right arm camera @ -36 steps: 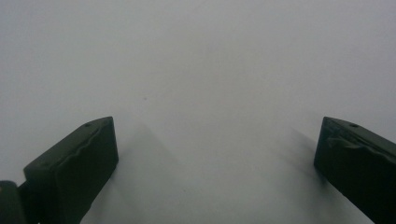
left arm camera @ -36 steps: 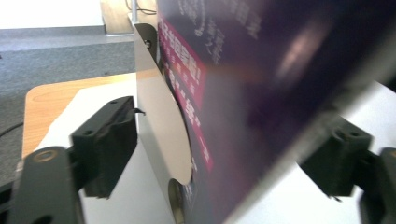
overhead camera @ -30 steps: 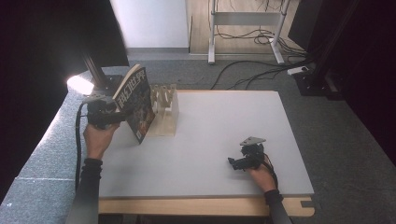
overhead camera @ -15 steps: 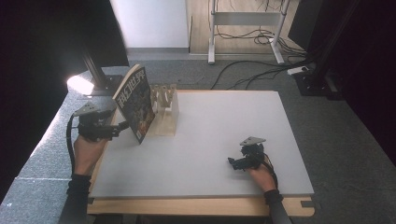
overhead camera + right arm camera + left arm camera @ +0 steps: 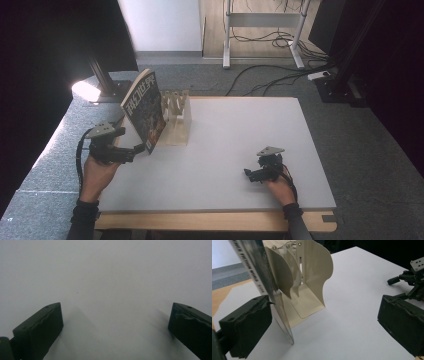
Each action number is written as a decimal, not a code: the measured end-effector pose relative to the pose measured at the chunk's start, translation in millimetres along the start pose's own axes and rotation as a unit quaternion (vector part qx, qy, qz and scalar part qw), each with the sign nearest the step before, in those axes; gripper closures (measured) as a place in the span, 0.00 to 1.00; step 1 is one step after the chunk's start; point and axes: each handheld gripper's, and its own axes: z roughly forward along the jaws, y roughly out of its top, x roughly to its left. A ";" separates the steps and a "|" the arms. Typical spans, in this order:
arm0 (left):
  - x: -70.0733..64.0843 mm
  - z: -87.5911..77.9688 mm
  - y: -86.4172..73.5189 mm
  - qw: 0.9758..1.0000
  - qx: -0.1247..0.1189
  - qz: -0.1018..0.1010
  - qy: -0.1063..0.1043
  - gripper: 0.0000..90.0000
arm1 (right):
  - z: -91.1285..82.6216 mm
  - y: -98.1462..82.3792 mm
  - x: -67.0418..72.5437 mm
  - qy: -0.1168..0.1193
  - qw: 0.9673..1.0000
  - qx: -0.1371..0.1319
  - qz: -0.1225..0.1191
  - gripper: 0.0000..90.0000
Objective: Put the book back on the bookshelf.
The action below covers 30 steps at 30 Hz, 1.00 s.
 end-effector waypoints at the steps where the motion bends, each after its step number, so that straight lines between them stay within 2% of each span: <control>1: -2.4 2.4 -0.8 1.000 0.000 0.002 -0.004 0.00 | 0.0 0.0 0.0 0.000 1.000 0.000 0.000 0.00; 8: -13.8 16.4 -2.6 1.000 0.001 0.019 -0.017 0.00 | 0.0 0.1 0.0 0.000 1.000 0.000 0.000 0.00; 21: -31.8 54.0 -8.6 0.998 0.016 0.028 -0.048 0.00 | -0.1 0.0 0.2 0.000 1.000 0.000 0.001 0.00; 30: -41.9 79.5 -16.6 0.997 0.027 0.033 -0.062 0.00 | -0.1 0.0 0.2 0.000 1.000 0.000 0.001 0.00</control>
